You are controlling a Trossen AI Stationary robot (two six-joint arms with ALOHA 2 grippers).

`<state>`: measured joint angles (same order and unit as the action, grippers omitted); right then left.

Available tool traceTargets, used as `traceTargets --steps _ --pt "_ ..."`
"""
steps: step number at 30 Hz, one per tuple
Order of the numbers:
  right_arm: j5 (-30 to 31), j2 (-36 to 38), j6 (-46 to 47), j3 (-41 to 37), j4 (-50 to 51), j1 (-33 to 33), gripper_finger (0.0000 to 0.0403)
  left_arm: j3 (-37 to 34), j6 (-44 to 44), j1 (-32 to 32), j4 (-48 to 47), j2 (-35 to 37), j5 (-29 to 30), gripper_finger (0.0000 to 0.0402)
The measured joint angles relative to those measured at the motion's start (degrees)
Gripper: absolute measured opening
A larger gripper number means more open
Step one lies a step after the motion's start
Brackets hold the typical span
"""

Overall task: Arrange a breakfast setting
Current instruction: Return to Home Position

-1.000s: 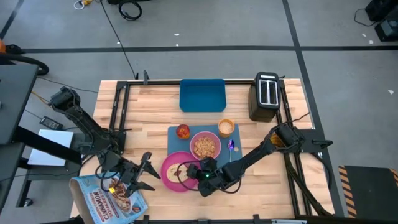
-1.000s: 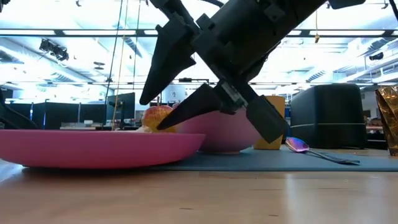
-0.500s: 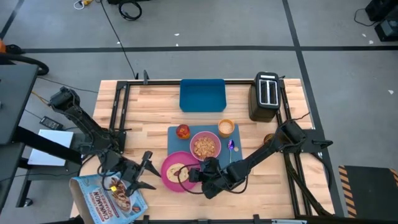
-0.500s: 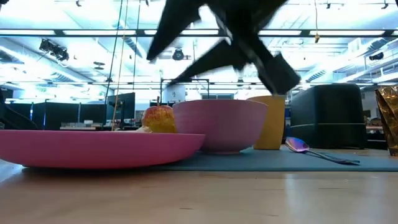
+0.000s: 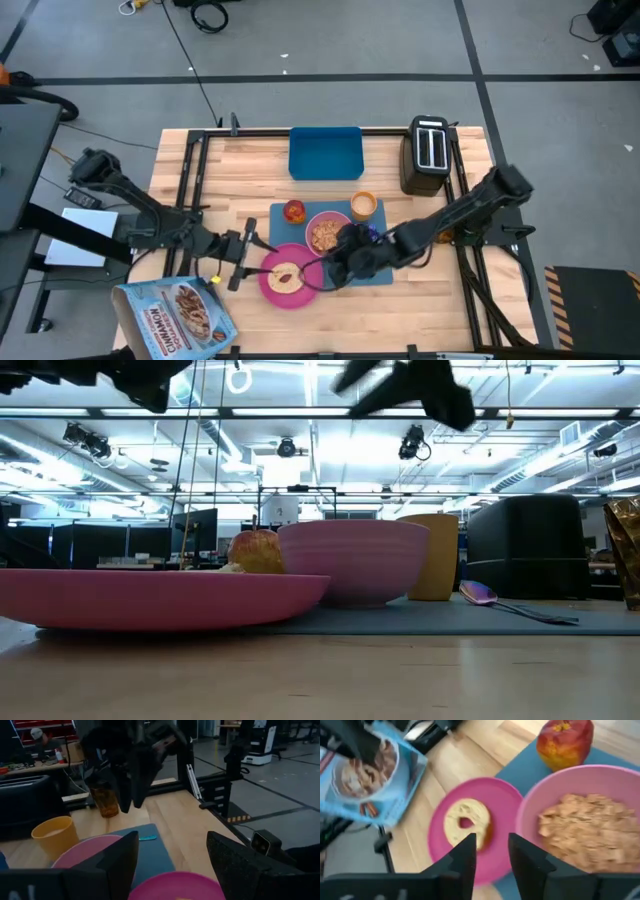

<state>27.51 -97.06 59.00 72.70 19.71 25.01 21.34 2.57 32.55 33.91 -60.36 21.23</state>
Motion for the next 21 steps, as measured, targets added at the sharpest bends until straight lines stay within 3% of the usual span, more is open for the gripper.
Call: traceTargets --steps 4,12,17,21 --pt "-3.4 7.0 -9.0 -11.1 -7.1 -2.0 0.0088 0.0 -0.2 -4.2 0.2 0.0 -0.6 0.0243" --pt "-7.9 22.6 -40.5 -26.9 -22.5 -5.9 0.0015 0.0 -3.7 -17.2 5.6 0.0 -6.9 0.0243" --pt "-8.0 34.7 -50.9 -34.8 -28.3 -7.2 0.0011 0.0 -6.0 -25.3 6.7 0.0 -6.9 0.0243" --pt "-11.8 45.4 -54.3 -42.7 -34.1 -7.5 0.0009 -0.7 -6.6 -28.9 6.8 0.2 -6.9 0.0242"
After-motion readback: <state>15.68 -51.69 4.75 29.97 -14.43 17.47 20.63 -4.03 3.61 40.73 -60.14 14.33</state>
